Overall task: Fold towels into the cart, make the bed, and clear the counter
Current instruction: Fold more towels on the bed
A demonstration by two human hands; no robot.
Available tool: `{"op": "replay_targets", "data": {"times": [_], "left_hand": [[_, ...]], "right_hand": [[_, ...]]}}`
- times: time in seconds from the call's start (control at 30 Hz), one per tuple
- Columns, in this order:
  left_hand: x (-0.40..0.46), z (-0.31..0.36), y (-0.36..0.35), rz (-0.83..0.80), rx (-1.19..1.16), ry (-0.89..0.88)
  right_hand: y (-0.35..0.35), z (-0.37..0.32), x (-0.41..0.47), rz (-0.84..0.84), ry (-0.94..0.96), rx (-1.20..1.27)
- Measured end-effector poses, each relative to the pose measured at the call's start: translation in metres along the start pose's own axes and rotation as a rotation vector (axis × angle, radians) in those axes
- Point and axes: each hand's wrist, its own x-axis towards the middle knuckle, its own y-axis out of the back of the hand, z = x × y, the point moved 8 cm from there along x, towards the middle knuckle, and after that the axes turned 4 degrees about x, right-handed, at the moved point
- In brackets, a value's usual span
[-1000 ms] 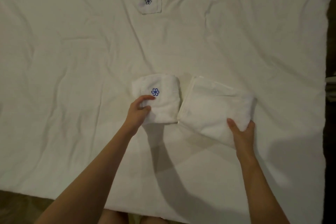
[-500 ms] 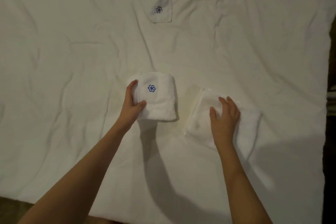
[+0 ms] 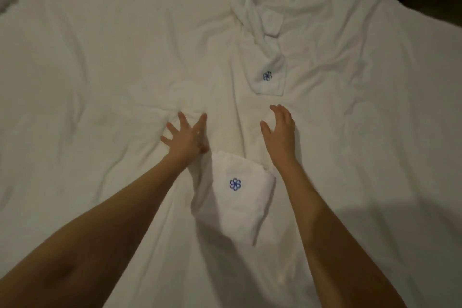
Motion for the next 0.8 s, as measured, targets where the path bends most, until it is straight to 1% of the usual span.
{"op": "replay_targets", "data": {"times": [0.13,0.2,0.3,0.37,0.47,0.57,0.63,0.7,0.73,0.8], "left_hand": [[0.019,-0.004,-0.005,-0.071,-0.019,0.028],[0.024,-0.004,-0.004,-0.095,-0.036,0.028],[0.024,-0.005,-0.006,-0.090,-0.040,0.047],[0.026,-0.006,-0.009,-0.081,-0.045,0.049],[0.030,-0.009,-0.010,-0.099,-0.044,0.044],[0.028,-0.010,-0.006,-0.137,-0.038,0.035],[0.027,-0.014,0.000,-0.145,-0.047,0.027],[0.024,-0.015,0.013,-0.119,-0.072,-0.004],[0.020,-0.011,0.021,-0.100,-0.100,-0.028],[0.004,0.005,0.041,-0.060,-0.234,-0.079]], "right_hand": [[-0.006,-0.008,0.057,0.015,-0.042,0.053],[-0.006,-0.006,0.082,0.062,-0.121,0.067],[-0.008,0.001,0.103,0.141,-0.223,0.059],[-0.009,0.006,0.108,0.171,-0.253,0.116],[-0.006,0.004,0.098,0.205,-0.279,0.279],[0.011,-0.014,0.070,0.256,-0.227,0.374],[0.029,-0.030,0.046,0.275,-0.157,0.383],[0.050,-0.045,0.021,0.285,-0.098,0.378],[0.061,-0.051,0.008,0.283,-0.078,0.367],[0.079,-0.061,-0.017,0.255,-0.055,0.346]]}}
